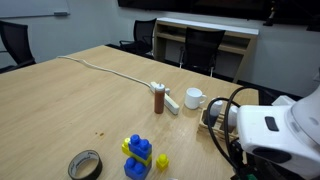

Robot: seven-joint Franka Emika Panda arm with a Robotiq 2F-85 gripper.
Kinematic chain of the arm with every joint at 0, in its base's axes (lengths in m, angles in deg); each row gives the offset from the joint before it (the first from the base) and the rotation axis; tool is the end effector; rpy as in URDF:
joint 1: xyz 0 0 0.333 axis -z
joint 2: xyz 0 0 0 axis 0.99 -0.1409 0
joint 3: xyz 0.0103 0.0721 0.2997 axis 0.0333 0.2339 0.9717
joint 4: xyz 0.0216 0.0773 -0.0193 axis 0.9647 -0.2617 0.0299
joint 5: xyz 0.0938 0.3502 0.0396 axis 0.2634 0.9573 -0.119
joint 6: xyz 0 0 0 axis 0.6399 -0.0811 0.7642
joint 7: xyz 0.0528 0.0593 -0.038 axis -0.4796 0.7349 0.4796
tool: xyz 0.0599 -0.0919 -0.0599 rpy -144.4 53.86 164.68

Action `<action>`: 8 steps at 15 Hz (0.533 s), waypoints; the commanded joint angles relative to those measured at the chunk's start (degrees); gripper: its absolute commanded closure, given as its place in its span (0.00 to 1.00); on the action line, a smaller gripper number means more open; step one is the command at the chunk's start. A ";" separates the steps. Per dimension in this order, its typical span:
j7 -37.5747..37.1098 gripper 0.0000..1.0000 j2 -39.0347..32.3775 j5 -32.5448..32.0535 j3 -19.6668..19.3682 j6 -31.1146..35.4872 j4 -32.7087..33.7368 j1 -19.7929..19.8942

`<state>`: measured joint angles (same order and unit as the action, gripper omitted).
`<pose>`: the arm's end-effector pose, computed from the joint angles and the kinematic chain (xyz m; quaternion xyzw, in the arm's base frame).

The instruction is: Pick up the green toy and put it on top of the red and yellow toys

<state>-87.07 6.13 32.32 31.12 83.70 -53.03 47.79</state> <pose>0.2568 0.4104 0.2681 0.8311 0.5529 0.0265 0.0532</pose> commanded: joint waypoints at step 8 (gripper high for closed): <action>0.68 0.90 -11.77 -5.64 -0.20 2.65 10.66 -3.58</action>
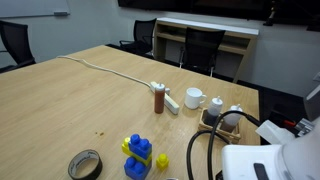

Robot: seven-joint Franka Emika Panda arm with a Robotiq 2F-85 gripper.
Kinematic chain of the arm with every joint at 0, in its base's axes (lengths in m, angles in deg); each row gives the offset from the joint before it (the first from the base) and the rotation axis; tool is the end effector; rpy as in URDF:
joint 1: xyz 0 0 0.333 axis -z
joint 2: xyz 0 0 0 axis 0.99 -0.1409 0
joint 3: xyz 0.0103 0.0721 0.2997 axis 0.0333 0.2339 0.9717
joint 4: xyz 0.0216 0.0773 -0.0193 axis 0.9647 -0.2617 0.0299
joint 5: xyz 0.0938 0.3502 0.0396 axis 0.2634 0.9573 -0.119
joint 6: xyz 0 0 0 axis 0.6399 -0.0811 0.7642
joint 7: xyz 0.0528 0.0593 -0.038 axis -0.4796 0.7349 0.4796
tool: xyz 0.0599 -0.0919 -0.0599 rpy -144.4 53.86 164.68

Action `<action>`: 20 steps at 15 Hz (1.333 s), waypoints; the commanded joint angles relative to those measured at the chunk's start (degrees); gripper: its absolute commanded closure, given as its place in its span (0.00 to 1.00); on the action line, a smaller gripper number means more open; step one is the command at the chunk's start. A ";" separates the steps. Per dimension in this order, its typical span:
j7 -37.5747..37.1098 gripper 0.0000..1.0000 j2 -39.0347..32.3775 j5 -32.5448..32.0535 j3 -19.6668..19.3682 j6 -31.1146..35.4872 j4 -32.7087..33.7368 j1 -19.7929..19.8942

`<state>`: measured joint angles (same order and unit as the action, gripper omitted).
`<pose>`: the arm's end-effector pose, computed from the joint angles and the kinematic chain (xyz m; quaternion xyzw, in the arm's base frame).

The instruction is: Pick up the green toy and put it on top of the red and yellow toys

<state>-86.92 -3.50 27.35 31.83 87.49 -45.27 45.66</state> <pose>0.2557 0.4636 0.2463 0.7988 0.5994 0.0452 0.0246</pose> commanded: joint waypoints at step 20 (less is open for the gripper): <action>3.13 0.90 -7.48 7.49 -0.13 -2.50 4.76 -1.83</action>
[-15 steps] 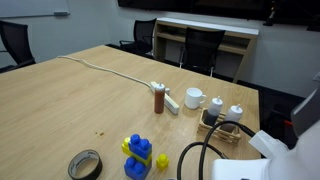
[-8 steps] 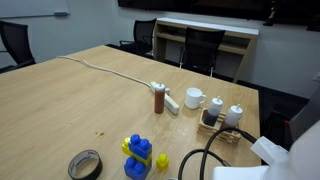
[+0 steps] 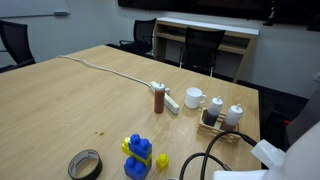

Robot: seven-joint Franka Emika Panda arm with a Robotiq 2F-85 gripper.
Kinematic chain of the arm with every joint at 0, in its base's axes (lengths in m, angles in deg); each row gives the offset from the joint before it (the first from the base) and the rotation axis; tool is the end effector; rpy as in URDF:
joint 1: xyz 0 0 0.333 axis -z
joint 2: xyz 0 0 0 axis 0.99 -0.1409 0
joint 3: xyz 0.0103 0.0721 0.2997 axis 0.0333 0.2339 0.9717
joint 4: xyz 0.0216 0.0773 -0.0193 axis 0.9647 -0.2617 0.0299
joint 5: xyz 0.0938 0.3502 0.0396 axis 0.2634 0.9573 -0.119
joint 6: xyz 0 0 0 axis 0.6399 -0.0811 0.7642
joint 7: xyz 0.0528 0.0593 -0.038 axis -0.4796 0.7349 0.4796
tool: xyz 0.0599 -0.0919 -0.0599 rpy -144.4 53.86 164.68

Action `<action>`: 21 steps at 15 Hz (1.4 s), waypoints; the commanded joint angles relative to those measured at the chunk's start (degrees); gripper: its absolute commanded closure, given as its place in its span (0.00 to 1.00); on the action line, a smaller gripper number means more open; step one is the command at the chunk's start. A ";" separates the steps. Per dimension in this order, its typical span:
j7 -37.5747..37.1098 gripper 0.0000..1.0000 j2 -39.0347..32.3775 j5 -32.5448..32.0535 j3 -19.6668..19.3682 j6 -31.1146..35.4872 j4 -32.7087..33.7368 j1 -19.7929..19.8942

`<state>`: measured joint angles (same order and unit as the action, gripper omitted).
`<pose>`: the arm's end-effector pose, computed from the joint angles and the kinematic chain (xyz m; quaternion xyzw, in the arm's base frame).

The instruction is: Pick up the green toy and put it on top of the red and yellow toys

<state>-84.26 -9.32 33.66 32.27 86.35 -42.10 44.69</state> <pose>0.2482 0.4776 0.2156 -0.8082 -0.5889 0.0074 0.0063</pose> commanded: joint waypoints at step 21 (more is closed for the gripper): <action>-0.57 0.23 -6.56 -0.17 -3.43 -1.42 2.26 -3.55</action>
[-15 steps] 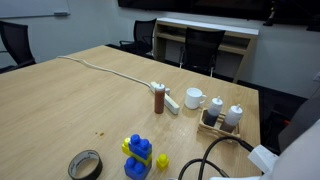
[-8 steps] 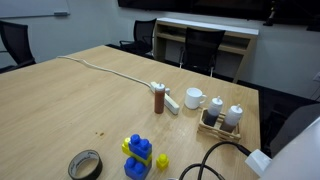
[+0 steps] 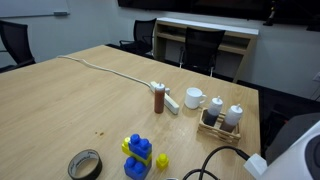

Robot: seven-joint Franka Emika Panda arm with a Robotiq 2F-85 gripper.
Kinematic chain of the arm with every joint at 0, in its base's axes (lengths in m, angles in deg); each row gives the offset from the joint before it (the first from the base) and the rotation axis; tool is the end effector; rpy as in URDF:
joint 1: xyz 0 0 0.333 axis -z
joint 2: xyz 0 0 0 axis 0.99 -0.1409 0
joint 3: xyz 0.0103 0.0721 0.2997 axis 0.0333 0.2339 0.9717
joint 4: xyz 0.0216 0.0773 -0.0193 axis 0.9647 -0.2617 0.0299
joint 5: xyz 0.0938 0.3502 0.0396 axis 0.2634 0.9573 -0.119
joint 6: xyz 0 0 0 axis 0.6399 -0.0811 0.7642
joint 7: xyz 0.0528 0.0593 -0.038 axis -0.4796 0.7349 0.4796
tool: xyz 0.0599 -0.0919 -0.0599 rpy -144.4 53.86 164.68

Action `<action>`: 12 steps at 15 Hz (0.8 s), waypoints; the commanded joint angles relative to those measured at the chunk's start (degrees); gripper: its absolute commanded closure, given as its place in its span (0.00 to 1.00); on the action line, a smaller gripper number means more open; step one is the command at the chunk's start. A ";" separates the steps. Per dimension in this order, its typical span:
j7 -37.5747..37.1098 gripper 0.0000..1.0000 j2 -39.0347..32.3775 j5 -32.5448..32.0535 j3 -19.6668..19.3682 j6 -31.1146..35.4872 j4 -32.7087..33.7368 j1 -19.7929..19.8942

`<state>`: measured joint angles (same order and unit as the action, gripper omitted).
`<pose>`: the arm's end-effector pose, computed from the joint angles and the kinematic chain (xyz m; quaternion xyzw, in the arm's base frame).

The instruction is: Pick up the green toy and put it on top of the red and yellow toys

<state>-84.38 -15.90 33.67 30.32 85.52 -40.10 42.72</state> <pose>0.2429 0.4758 0.1665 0.8084 0.5861 -0.0546 0.0008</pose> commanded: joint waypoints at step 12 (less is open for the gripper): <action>4.31 0.00 8.95 5.47 1.72 -9.23 -0.94 1.62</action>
<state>-83.26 -10.20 35.66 30.32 79.67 -40.03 42.54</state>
